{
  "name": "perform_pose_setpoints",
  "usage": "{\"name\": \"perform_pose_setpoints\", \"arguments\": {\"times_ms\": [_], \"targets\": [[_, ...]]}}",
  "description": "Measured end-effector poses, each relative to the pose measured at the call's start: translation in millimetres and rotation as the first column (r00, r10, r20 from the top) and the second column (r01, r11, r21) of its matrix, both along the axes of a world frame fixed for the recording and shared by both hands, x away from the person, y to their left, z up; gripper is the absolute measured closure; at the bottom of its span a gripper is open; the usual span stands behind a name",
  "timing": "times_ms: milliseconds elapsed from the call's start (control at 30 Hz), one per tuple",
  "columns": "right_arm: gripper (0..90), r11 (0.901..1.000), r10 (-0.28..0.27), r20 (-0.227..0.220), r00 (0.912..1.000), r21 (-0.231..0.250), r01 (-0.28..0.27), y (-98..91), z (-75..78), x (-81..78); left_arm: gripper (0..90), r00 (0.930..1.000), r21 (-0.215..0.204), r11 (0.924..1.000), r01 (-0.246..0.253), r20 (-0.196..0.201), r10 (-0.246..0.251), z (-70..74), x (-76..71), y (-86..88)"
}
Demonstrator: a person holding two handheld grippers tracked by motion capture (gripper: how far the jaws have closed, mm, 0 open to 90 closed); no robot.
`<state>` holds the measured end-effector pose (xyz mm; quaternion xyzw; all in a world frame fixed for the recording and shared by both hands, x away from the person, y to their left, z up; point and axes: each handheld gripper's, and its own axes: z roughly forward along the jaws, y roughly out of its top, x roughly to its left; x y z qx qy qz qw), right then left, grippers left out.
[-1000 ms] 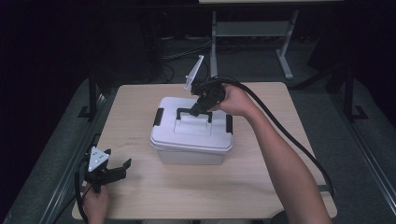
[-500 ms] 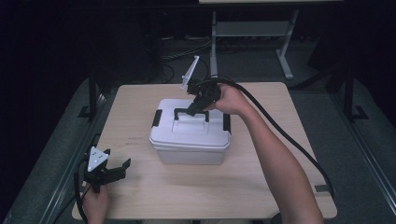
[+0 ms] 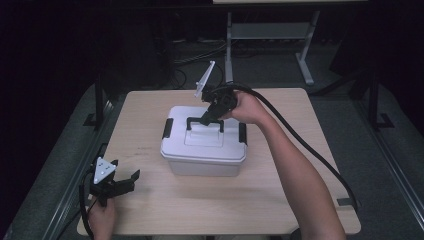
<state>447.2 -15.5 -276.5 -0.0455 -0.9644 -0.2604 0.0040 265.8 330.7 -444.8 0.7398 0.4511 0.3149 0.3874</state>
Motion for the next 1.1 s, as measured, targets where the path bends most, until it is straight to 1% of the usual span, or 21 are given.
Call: {"name": "perform_pose_setpoints", "arguments": {"times_ms": [100, 167, 233, 333, 400, 467, 533, 633, 700, 733, 767, 833, 1000, 1100], "targets": [[83.9, 1.0, 0.008, 0.01, 0.9999, -0.002, -0.008, 0.4, 0.4, -1.1, 13.7, 1.0, 0.0, 1.0, 0.0, 0.002, 0.0, 0.0, 0.1, 0.1], [83.6, 1.0, 0.004, 0.009, 0.9999, 0.002, -0.004, -0.1, 0.0, -1.9, 13.7, 1.0, -0.004, 1.0, -0.001, -0.001, 0.001, -0.1, -0.1, 0.4], [82.8, 1.0, -0.002, 0.011, 0.9999, 0.003, 0.002, -0.8, 0.4, -2.5, 13.7, 1.0, -0.004, 1.0, -0.003, 0.006, 0.003, 0.0, -0.4, 0.6], [79.5, 0.9999, -0.012, 0.018, 0.9998, 0.005, 0.012, -2.5, 1.6, -3.0, 13.7, 1.0, -0.008, 1.0, -0.005, 0.006, 0.005, 0.0, -0.4, 0.7], [78.9, 0.9999, -0.016, 0.013, 0.9998, 0.006, 0.016, -4.8, 1.6, -3.5, 13.7, 1.0, -0.008, 1.0, -0.004, 0.006, 0.004, 0.0, -0.3, 0.7], [77.6, 0.9997, -0.024, 0.021, 0.9995, 0.0, 0.024, -8.1, 0.9, -4.4, 13.7, 1.0, -0.004, 1.0, -0.002, 0.006, 0.002, 0.1, -0.2, 0.6], [76.3, 0.9995, -0.031, 0.016, 0.9994, 0.006, 0.031, -13.8, -0.1, -4.6, 13.7, 1.0, 0.001, 1.0, 0.0, 0.003, 0.0, 0.1, -0.2, 0.1], [78.0, 0.9994, -0.032, 0.017, 0.9993, 0.01, 0.032, -20.7, -0.2, -6.5, 13.7, 1.0, 0.004, 1.0, 0.001, 0.0, -0.001, 0.2, 0.1, -0.5], [82.8, 0.9996, -0.028, 0.018, 0.9994, 0.006, 0.028, -23.9, 0.3, -8.1, 13.7, 1.0, 0.003, 1.0, -0.001, 0.002, 0.001, 0.0, 0.2, -1.0], [83.3, 0.9997, -0.025, 0.016, 0.9996, 0.006, 0.025, -24.9, 0.2, -8.8, 13.7, 1.0, 0.003, 1.0, 0.0, 0.002, 0.0, 0.0, 0.2, -1.1], [84.0, 0.9998, -0.017, 0.027, 0.9995, 0.005, 0.017, -25.4, 0.6, -9.2, 13.7, 1.0, 0.004, 1.0, 0.001, 0.001, -0.001, 0.1, 0.2, -1.2], [84.2, 0.9999, -0.011, 0.027, 0.9996, -0.002, 0.011, -25.0, 1.3, -9.9, 13.7, 1.0, 0.006, 1.0, 0.001, 0.0, -0.001, 0.2, 0.1, -1.3], [84.1, 0.9997, -0.015, 0.022, 0.9996, 0.018, 0.015, -25.1, 3.3, -8.2, 13.7, 1.0, 0.002, 1.0, -0.001, 0.0, 0.001, -0.2, 0.4, -0.4], [83.9, 0.9998, -0.014, 0.021, 0.9997, 0.015, 0.013, -24.1, 3.0, -6.0, 13.7, 1.0, 0.0, 1.0, -0.001, -0.002, 0.001, -0.3, 0.6, 0.1]]}}
